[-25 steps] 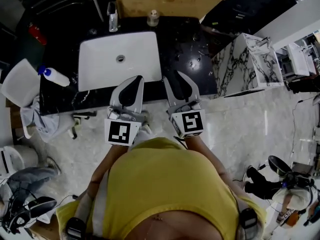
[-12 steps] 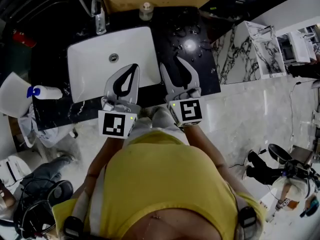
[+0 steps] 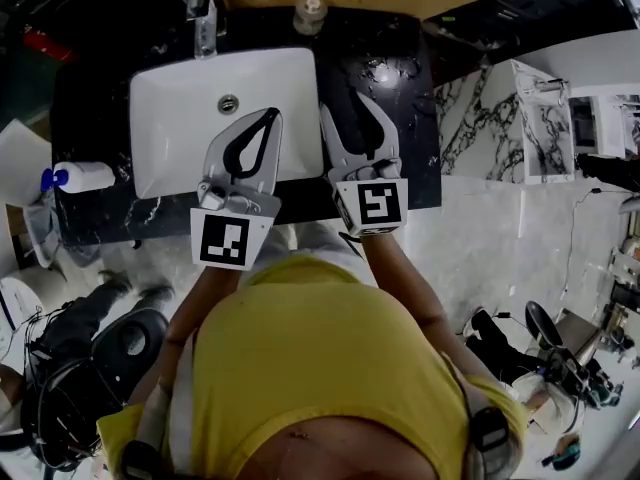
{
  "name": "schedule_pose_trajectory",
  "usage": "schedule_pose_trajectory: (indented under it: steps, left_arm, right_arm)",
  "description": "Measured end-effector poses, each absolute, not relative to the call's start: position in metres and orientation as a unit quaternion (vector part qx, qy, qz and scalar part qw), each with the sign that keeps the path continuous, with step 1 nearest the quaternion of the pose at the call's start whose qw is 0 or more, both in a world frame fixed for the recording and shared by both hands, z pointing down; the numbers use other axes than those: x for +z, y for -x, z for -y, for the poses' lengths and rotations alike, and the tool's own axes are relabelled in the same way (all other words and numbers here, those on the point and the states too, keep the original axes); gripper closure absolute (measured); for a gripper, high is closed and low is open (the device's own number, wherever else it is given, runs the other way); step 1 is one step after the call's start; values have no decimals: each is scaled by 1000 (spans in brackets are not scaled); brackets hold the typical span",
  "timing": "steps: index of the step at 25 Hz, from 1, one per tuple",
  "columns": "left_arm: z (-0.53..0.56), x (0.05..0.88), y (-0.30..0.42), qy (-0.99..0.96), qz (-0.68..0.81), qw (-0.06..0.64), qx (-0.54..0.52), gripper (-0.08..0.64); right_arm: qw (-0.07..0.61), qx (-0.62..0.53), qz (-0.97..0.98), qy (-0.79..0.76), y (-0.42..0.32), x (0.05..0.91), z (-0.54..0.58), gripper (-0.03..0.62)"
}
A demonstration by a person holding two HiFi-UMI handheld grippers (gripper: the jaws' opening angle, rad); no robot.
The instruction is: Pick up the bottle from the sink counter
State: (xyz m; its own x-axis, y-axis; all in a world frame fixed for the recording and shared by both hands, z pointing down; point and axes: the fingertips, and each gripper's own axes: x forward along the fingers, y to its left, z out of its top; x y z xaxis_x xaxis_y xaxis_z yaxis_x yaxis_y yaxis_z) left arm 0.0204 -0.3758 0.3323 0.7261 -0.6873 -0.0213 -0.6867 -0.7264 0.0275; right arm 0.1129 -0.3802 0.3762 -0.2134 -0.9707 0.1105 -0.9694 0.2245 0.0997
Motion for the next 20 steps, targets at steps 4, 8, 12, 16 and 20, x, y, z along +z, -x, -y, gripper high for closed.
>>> schedule_pose_trajectory:
  steps: [4,8,12,16,20]
  left_arm:
    - [400,341,-24,-923,385,17,-11,558]
    - [415,351,-33,-918,395,23,-3,558]
    - [429,361,-43,-915,404,28,6,558]
    - [444,371,-49,-910,413,33,16,558]
    - [457,386,-50,-905,422,39,30,558]
  right_arm:
    - [79,2,790,-609,-117,393,412,419]
    - [90,11,788,-609,-129,411,440,402]
    - [94,25,796,-597,-137,434,467,386]
    - [102,39,800,-590,-142,453,496,370]
    - [113,43,803,-584,-146,471,525,353]
